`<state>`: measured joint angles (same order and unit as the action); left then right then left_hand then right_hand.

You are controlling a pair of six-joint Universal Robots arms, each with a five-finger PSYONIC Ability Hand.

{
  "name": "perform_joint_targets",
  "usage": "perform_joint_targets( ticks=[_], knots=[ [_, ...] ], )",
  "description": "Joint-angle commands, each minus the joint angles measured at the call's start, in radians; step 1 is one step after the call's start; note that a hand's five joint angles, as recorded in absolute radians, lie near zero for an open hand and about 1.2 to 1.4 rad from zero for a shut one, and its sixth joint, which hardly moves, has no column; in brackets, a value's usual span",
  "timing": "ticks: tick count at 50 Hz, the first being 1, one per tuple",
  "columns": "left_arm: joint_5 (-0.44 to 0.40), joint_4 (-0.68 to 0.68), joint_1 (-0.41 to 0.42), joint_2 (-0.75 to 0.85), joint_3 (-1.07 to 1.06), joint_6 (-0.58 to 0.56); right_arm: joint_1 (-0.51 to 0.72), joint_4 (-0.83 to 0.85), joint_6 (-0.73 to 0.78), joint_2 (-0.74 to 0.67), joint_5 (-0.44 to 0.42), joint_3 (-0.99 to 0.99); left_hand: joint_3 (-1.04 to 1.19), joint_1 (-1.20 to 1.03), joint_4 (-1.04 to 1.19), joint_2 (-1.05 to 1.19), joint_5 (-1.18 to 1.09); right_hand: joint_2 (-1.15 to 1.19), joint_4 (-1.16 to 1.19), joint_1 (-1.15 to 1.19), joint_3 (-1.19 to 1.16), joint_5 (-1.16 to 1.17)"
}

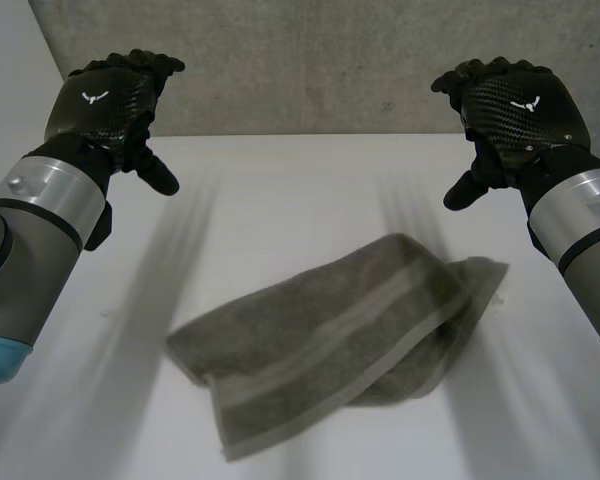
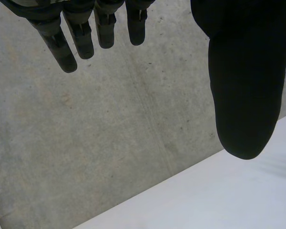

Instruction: Fold the towel.

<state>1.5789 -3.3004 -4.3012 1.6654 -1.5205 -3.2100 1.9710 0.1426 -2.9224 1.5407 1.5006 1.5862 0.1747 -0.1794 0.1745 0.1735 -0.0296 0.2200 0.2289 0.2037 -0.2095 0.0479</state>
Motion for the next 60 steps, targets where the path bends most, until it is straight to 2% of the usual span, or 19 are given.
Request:
perform_joint_targets(
  ticks=[1,10,14,15,17,19,24,26,28,29,31,34,39,45,54,56,57,59,60],
  knots=[
    [0.001,0.002,0.001,0.0,0.0,0.005,-0.001,-0.002,0.0,-0.001,0.0,-0.002,0.015,-0.011,0.015,0.016,0.014,-0.046,-0.054,-0.029,0.035,-0.048],
    [0.003,0.013,0.012,0.007,0.003,0.007,-0.015,-0.027,0.015,-0.013,-0.003,-0.026,0.062,-0.058,0.062,0.063,-0.033,-0.046,-0.054,-0.029,0.035,-0.048],
    [0.004,0.044,0.072,0.022,-0.001,0.009,-0.015,-0.064,0.055,-0.028,-0.014,-0.043,0.086,-0.081,0.086,0.087,-0.056,-0.046,-0.054,-0.029,0.035,-0.048],
    [0.004,0.044,0.072,0.022,-0.001,0.009,-0.015,-0.095,0.099,-0.049,-0.028,-0.051,0.086,-0.081,0.086,0.087,-0.056,-0.046,-0.054,-0.029,0.035,-0.048],
    [0.007,0.074,0.135,0.036,-0.01,0.012,-0.017,-0.133,0.155,-0.073,-0.046,-0.058,0.089,-0.084,0.089,0.09,-0.059,-0.046,-0.054,-0.029,0.035,-0.048],
    [0.009,0.08,0.162,0.046,-0.027,0.01,-0.021,-0.223,0.259,-0.103,-0.083,-0.063,0.097,-0.093,0.098,0.099,-0.068,-0.024,-0.033,-0.008,0.014,-0.027],
    [0.006,0.064,0.244,0.088,-0.063,0.007,-0.04,-0.314,0.324,-0.116,-0.098,-0.051,0.197,-0.193,0.198,0.199,-0.168,-0.023,-0.032,-0.007,0.013,-0.026],
    [0.004,0.053,0.278,0.12,-0.056,0.007,-0.064,-0.307,0.321,-0.117,-0.097,-0.042,0.2,-0.196,0.2,0.201,-0.171,-0.023,-0.032,-0.007,0.013,-0.026],
    [0.003,0.032,0.36,0.195,-0.015,0.001,-0.095,-0.293,0.313,-0.116,-0.095,-0.025,0.2,-0.196,0.2,0.201,-0.171,-0.035,-0.044,-0.019,0.025,-0.038],
    [0.003,0.031,0.36,0.195,-0.015,0.001,-0.124,-0.27,0.299,-0.116,-0.097,0.0,0.2,-0.196,0.2,0.201,-0.171,-0.046,-0.054,-0.029,0.035,-0.048],
    [0.0,0.025,0.412,0.281,0.037,-0.002,-0.156,-0.235,0.281,-0.114,-0.097,0.033,0.191,-0.187,0.192,0.193,-0.162,-0.046,-0.054,-0.029,0.035,-0.048],
    [0.0,0.024,0.428,0.327,0.063,-0.004,-0.205,-0.158,0.249,-0.113,-0.095,0.102,0.183,-0.178,0.183,0.184,-0.153,-0.046,-0.054,-0.029,0.035,-0.048],
    [-0.005,0.028,0.48,0.522,0.201,-0.005,-0.261,-0.094,0.241,-0.097,-0.099,0.198,0.191,-0.187,0.192,0.193,-0.162,-0.046,-0.054,-0.029,0.035,-0.048],
    [-0.01,0.033,0.508,0.632,0.292,-0.005,-0.267,-0.057,0.241,-0.099,-0.103,0.268,0.235,-0.231,0.236,0.237,-0.206,-0.046,-0.054,-0.029,0.035,-0.048],
    [-0.01,0.025,0.505,0.712,0.332,-0.12,-0.264,0.006,0.241,-0.123,-0.106,0.33,0.52,-0.516,0.52,0.521,-0.491,-0.046,-0.054,-0.029,0.035,-0.048],
    [-0.005,0.025,0.5,0.714,0.326,-0.136,-0.262,0.006,0.241,-0.129,-0.106,0.328,0.754,-0.749,0.754,0.755,-0.724,-0.046,-0.054,-0.029,0.035,-0.048],
    [-0.005,0.025,0.5,0.714,0.326,-0.136,-0.262,0.006,0.241,-0.129,-0.106,0.328,0.755,-0.75,0.755,0.756,-0.726,-0.046,-0.054,-0.029,0.035,-0.048],
    [0.001,0.024,0.497,0.702,0.322,-0.134,-0.262,0.008,0.241,-0.137,-0.108,0.322,1.115,-1.11,1.115,1.116,-1.085,-0.046,-0.054,-0.029,0.035,-0.048],
    [0.006,0.024,0.497,0.691,0.321,-0.134,-0.265,0.009,0.241,-0.14,-0.108,0.319,1.22,-1.216,1.221,1.222,-1.191,-0.046,-0.054,-0.029,0.035,-0.048]
  ],
)
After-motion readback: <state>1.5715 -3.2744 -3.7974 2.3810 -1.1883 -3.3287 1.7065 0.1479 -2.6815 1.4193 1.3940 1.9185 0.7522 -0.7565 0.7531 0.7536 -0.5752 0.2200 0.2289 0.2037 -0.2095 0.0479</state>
